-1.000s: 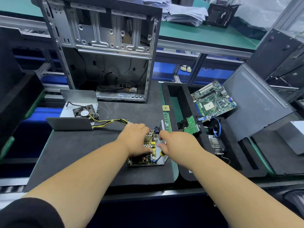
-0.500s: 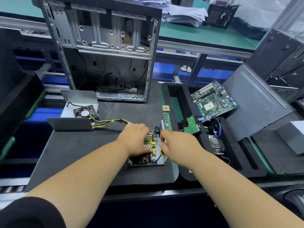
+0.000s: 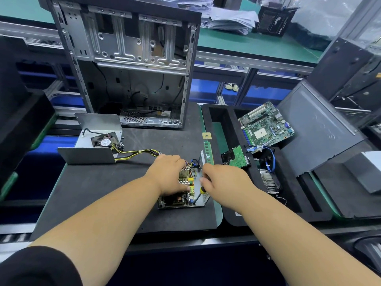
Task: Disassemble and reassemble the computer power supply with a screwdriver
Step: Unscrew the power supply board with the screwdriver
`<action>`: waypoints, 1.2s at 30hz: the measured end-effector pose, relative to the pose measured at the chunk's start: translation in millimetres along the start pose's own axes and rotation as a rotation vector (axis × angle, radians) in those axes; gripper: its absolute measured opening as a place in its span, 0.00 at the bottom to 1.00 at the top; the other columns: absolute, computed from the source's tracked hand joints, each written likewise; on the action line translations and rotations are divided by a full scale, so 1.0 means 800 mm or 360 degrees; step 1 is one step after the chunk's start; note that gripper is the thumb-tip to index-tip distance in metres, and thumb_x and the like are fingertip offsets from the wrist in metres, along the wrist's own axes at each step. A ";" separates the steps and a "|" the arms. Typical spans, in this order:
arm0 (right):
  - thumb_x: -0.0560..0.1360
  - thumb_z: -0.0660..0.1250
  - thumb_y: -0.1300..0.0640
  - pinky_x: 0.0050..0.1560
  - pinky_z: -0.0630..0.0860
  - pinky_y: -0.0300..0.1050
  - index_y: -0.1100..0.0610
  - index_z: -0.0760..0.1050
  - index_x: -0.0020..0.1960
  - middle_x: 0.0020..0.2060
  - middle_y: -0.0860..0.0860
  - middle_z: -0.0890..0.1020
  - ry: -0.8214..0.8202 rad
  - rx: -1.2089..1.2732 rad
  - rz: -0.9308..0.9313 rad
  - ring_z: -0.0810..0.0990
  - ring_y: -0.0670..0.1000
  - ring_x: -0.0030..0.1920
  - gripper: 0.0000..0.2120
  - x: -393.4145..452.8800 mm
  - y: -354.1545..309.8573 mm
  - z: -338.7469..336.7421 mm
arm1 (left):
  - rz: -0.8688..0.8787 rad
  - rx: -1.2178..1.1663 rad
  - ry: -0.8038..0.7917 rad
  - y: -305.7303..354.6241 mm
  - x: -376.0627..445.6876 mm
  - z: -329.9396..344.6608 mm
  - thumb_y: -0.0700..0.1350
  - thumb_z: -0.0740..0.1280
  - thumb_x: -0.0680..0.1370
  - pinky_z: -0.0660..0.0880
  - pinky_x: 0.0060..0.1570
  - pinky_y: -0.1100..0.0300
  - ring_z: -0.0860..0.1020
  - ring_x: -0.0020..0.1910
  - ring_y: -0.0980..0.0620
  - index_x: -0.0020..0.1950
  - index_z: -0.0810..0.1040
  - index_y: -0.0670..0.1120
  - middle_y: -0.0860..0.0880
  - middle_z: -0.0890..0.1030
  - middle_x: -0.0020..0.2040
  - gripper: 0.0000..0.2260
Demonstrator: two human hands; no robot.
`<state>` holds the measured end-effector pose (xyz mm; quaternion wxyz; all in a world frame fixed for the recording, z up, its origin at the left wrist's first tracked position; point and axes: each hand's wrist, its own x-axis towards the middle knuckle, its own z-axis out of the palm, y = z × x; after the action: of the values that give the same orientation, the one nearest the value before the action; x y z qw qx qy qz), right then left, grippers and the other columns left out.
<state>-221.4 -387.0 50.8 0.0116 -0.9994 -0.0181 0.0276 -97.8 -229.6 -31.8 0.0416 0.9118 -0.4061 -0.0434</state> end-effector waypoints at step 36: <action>0.81 0.58 0.42 0.33 0.62 0.46 0.51 0.69 0.62 0.39 0.49 0.79 0.0035 0.0000 -0.0006 0.76 0.56 0.41 0.16 -0.004 -0.005 -0.001 | -0.0005 -0.0026 0.0010 0.000 -0.001 0.000 0.72 0.65 0.67 0.65 0.61 0.53 0.74 0.59 0.50 0.66 0.72 0.52 0.54 0.76 0.59 0.35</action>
<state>-224.4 -383.0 52.3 0.0119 -0.9996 -0.0199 0.0167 -98.4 -228.9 -31.9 0.0503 0.9123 -0.4041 -0.0439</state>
